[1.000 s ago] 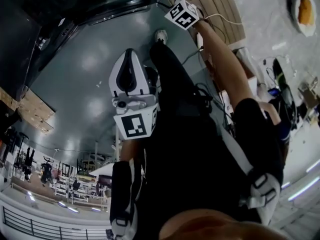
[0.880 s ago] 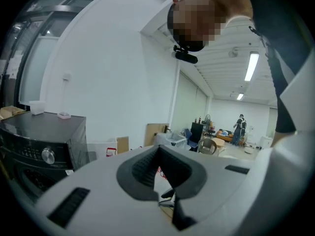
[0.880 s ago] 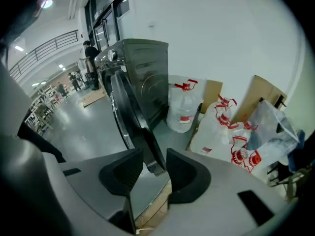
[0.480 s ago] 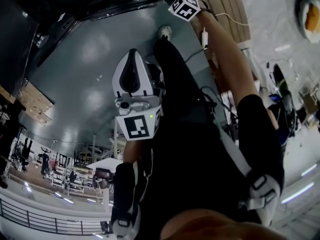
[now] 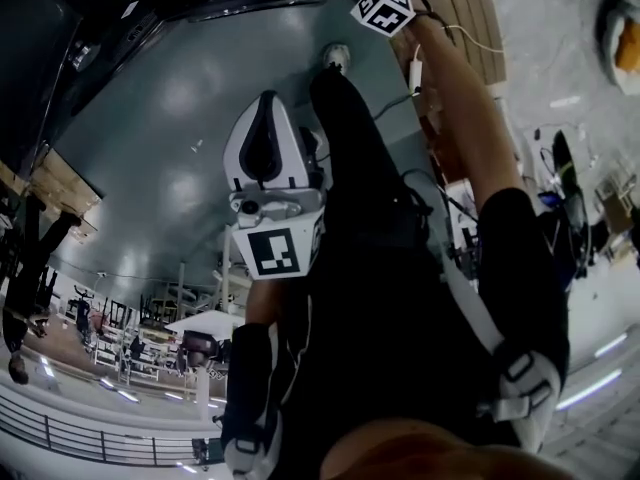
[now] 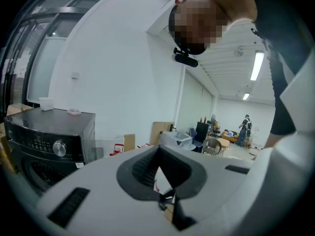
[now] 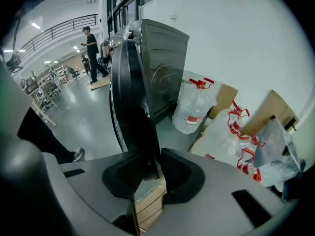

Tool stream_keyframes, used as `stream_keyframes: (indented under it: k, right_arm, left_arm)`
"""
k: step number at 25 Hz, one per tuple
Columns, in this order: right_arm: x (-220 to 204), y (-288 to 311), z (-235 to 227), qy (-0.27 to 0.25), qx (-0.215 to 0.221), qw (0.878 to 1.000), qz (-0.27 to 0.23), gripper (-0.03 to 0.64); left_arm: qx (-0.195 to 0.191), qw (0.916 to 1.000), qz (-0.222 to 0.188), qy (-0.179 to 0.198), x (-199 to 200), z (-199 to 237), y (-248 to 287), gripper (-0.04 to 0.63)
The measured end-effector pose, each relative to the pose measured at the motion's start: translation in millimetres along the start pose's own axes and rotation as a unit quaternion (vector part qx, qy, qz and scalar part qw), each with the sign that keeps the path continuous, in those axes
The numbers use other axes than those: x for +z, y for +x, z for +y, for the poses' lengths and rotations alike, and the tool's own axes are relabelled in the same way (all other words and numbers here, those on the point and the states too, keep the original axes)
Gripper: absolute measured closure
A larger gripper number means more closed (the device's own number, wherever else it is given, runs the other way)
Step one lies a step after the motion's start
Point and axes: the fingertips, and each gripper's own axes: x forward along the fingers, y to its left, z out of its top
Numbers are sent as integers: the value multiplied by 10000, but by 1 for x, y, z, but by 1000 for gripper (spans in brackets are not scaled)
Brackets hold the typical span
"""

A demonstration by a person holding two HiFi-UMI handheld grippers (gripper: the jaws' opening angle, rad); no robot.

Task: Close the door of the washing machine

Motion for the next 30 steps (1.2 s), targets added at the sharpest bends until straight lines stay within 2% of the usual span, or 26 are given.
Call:
stream_keyframes:
  k: [5,11,15,23,27,30]
  right_arm:
    - [-11,-7,25,89,-31,9999,44,541]
    - [-24,-11,83,349,9,9994,65,548]
    - [-25,-14,142,443,5,9989,127,551]
    - [-15,-13,260,1153,-164,9932,90,552]
    - [-4,-9,319,1328,-216,9909,43,552]
    - [9,-2,357,1649,-364,9856,35,552]
  left_arm:
    - [-33,9999,-131,45,-4,6,-23,591]
    - [53,9998,-164,-49,-18,30,-66,591]
    - [79,9995,-283,-140,-28,48,-111,591]
    - [224,9985,-434,-264,-56,101,-207,591]
    - [418,9973,-523,-312,-71,132,-268,591]
    - [530,9966,-574,-262,-82,156,-312,591]
